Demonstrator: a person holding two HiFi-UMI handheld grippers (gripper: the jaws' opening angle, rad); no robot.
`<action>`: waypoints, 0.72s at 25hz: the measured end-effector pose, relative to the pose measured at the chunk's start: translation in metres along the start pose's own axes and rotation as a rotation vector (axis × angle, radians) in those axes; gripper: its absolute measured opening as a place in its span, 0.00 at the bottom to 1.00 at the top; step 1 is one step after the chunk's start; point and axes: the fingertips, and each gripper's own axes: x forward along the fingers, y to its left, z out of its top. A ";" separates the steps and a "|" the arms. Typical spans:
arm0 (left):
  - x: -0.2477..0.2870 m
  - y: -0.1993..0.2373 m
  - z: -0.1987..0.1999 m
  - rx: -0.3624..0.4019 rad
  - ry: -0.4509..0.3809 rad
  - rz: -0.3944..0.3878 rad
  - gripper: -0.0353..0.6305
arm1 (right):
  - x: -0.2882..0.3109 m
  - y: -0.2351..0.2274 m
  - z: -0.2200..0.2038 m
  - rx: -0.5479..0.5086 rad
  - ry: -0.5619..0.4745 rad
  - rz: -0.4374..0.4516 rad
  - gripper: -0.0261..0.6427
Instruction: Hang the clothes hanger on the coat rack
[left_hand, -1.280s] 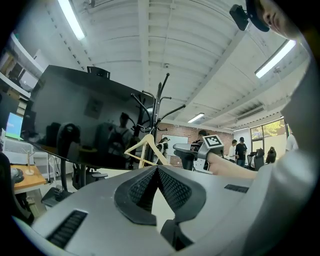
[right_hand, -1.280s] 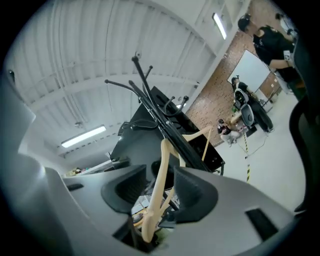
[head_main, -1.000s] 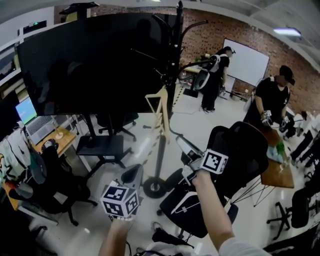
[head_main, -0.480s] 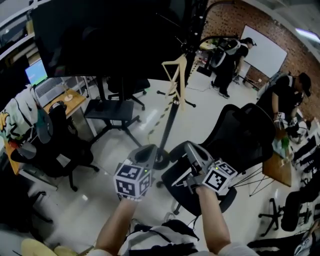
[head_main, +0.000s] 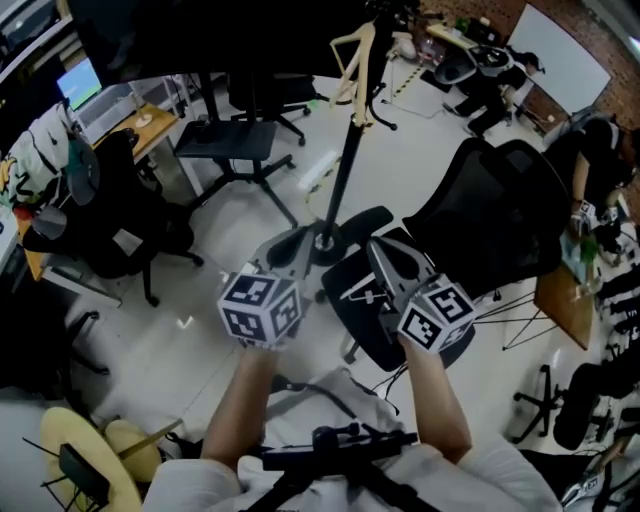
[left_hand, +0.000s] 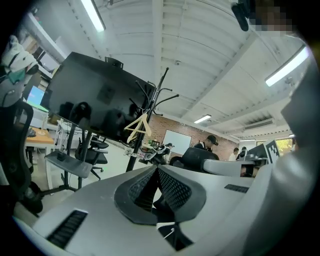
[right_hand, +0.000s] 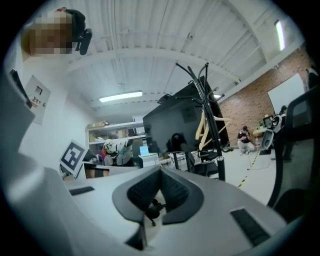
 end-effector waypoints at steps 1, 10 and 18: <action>0.000 -0.003 -0.006 -0.012 0.004 0.009 0.04 | -0.005 -0.003 -0.004 0.018 -0.007 -0.003 0.04; 0.009 -0.045 -0.037 -0.029 0.035 -0.006 0.04 | -0.021 -0.002 -0.030 0.080 0.008 0.028 0.04; 0.016 -0.069 -0.050 -0.036 0.069 -0.056 0.04 | -0.032 -0.010 -0.044 0.080 0.034 -0.004 0.04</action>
